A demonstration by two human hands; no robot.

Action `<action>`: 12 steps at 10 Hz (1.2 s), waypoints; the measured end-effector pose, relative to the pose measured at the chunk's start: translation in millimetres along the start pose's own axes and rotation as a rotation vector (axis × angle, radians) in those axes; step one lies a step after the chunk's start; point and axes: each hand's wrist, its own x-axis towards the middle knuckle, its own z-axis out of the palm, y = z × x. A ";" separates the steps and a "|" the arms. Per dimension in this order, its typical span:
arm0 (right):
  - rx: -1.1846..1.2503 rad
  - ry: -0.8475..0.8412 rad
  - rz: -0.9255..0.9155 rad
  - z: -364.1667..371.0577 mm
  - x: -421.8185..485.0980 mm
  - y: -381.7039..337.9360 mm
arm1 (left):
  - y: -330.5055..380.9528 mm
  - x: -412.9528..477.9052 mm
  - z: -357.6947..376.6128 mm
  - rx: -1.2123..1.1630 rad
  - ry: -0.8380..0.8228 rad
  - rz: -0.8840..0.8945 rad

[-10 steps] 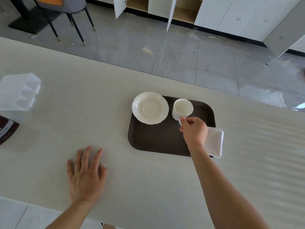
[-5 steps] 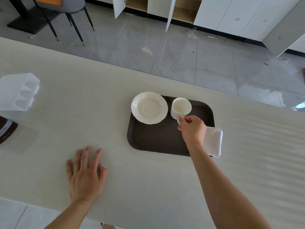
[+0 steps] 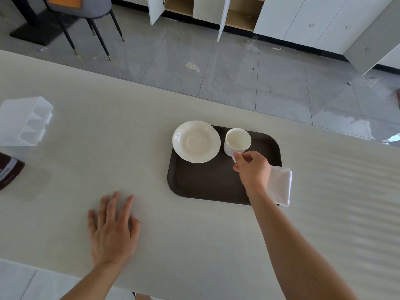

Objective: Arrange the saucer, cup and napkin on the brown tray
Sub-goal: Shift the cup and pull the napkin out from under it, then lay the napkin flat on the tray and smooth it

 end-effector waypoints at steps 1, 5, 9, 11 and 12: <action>0.017 -0.004 0.003 0.7 0.3 -0.9 | 0.0 -0.2 -0.1 -0.005 0.001 -0.002; -0.265 0.275 -0.062 -93.0 -10.1 58.1 | -2.0 0.2 5.5 0.001 0.013 0.004; -0.500 0.099 0.050 -99.2 19.3 89.9 | 1.5 0.0 2.3 -0.018 0.036 -0.005; -0.482 0.102 -0.021 -94.0 14.9 80.7 | 4.7 0.1 -1.0 -0.035 0.038 -0.009; -0.476 0.081 -0.046 -85.7 13.9 72.7 | 4.6 0.1 -0.6 -0.043 0.048 -0.002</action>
